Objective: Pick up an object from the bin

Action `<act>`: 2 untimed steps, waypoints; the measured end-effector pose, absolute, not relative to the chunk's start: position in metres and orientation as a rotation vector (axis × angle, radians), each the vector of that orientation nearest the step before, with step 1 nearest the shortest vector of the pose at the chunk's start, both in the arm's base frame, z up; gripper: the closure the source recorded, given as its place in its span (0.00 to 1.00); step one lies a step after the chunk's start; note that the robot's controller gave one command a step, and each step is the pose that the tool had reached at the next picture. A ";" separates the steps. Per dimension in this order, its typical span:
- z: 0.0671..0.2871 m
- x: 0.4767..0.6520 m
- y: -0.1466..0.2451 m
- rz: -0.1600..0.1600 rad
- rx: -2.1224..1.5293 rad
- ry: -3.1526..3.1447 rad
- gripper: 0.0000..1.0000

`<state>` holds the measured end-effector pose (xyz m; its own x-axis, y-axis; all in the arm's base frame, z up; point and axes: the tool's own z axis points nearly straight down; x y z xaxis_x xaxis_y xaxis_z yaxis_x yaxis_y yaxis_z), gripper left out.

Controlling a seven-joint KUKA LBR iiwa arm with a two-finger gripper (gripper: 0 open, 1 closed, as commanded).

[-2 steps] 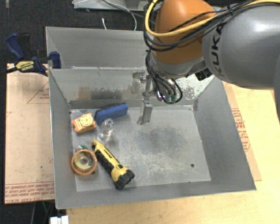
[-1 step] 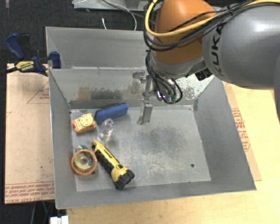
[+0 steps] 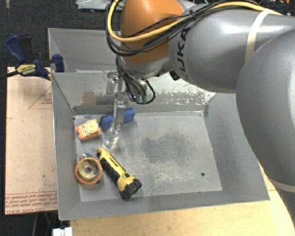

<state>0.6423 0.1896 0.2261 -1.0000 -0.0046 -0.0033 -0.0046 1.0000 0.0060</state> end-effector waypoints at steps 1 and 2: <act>0.194 0.632 0.163 -0.001 -0.139 3.132 0.00; 0.163 0.642 0.228 0.011 -0.175 3.128 0.00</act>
Offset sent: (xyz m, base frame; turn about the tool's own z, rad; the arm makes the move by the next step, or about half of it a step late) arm 0.0005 0.0354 -0.0613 -0.1027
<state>0.6416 0.2282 0.1634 -0.9937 -0.1115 -0.0087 -0.1115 0.9937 0.0066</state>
